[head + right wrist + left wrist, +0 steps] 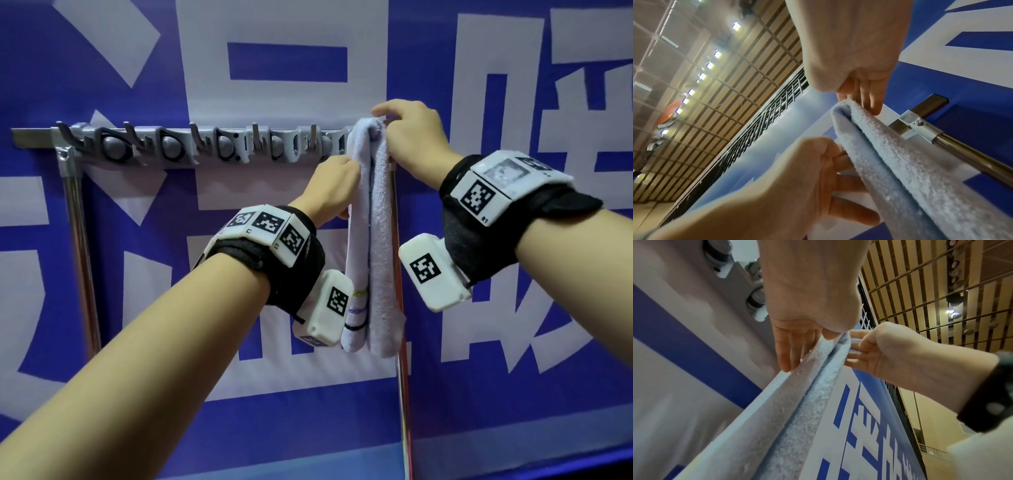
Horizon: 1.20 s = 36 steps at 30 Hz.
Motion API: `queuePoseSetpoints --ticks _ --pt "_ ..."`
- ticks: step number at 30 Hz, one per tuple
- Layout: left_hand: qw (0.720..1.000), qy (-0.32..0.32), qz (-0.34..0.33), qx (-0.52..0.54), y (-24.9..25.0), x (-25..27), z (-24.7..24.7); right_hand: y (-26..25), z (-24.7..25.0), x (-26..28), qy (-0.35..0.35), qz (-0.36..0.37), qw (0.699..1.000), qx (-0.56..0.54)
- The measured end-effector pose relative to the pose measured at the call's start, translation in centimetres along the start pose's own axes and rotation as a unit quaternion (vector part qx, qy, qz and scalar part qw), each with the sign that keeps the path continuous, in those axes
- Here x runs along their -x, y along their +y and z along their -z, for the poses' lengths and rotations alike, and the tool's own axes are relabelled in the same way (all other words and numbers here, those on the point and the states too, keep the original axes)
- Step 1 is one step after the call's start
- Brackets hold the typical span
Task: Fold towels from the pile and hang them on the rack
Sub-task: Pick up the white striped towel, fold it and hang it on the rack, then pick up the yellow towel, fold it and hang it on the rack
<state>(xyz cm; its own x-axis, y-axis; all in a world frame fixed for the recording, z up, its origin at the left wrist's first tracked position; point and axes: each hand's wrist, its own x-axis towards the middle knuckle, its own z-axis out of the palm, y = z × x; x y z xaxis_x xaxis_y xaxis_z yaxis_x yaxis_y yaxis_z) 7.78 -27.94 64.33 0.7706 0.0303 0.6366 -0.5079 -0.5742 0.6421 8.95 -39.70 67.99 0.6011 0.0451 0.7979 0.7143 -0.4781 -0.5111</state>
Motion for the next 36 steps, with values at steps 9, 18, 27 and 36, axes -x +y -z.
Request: queuePoseSetpoints --ticks 9,18,27,36 --pt "0.983 -0.110 0.081 -0.125 -3.6 1.8 0.0 1.9 0.0 2.7 0.030 -0.076 0.994 -0.075" --pt "0.962 -0.203 0.168 -0.078 -7.6 7.9 -2.3 4.6 -2.9 9.5 -0.026 -0.152 0.986 -0.068" --pt "0.945 -0.202 0.256 0.008 -13.4 16.0 -3.7 9.8 -7.7 18.4 -0.057 -0.275 0.955 -0.101" --pt "0.910 -0.185 0.358 0.097 -21.3 23.8 -4.9 15.3 -12.9 28.8 -0.122 -0.424 0.885 -0.151"
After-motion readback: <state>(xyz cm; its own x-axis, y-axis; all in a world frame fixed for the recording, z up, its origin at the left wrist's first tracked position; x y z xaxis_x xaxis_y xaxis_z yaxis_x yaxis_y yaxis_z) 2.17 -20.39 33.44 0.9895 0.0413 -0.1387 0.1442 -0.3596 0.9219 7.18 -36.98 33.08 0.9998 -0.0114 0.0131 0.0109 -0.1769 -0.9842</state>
